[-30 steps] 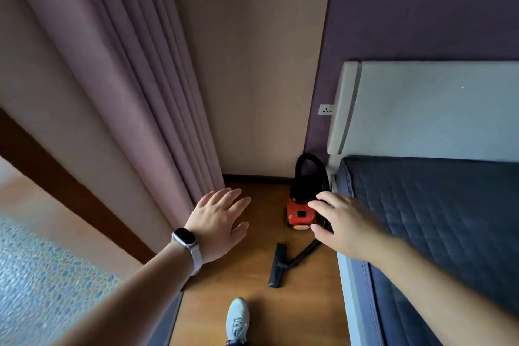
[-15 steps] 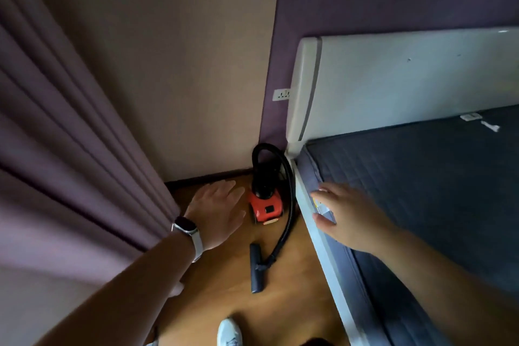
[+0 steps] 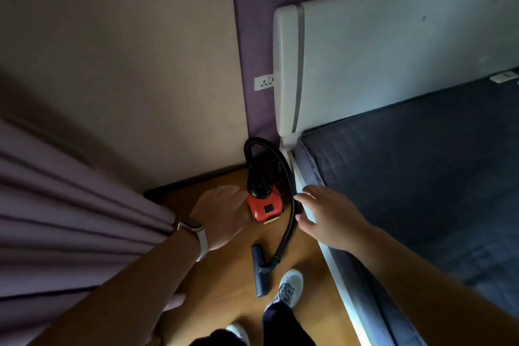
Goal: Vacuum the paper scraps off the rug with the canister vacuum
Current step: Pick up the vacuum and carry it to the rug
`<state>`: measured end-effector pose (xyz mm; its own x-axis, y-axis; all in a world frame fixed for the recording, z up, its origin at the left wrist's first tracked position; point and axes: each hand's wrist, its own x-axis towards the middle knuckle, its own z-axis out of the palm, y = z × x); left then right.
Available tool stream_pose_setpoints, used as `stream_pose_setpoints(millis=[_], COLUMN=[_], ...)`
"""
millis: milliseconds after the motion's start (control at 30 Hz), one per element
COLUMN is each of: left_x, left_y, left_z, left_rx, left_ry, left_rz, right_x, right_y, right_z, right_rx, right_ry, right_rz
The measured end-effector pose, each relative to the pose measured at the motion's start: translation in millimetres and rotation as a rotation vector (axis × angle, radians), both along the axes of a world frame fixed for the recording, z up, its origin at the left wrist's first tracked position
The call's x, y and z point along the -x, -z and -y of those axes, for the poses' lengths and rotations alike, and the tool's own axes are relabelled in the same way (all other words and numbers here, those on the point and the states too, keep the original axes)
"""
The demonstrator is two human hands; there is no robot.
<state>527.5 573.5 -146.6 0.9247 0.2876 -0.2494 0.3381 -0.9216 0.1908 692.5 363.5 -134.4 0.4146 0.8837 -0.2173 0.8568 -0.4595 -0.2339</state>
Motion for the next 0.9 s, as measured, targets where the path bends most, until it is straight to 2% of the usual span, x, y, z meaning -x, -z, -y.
stream_pose_setpoints(millis=[167, 500, 667, 900], left_x=[-41, -113, -134, -151], left_y=[31, 113, 194, 348], left_z=[-14, -63, -84, -106], left_rx=[-0.005, 0.035, 0.089, 0.117], left_ry=[0.016, 0.177, 0.255, 0.252], left_rz=[0.009, -0.051, -0.085, -0.106], right_x=[-45, -65, -57, -49], right_y=[42, 123, 194, 342], right_z=[-12, -26, -43, -66], right_rx=[0.01, 0.07, 0.117, 0.121], right_ry=[0.034, 0.248, 0.373, 0.49], right_rz=[-0.047, -0.162, -0.187, -0.254])
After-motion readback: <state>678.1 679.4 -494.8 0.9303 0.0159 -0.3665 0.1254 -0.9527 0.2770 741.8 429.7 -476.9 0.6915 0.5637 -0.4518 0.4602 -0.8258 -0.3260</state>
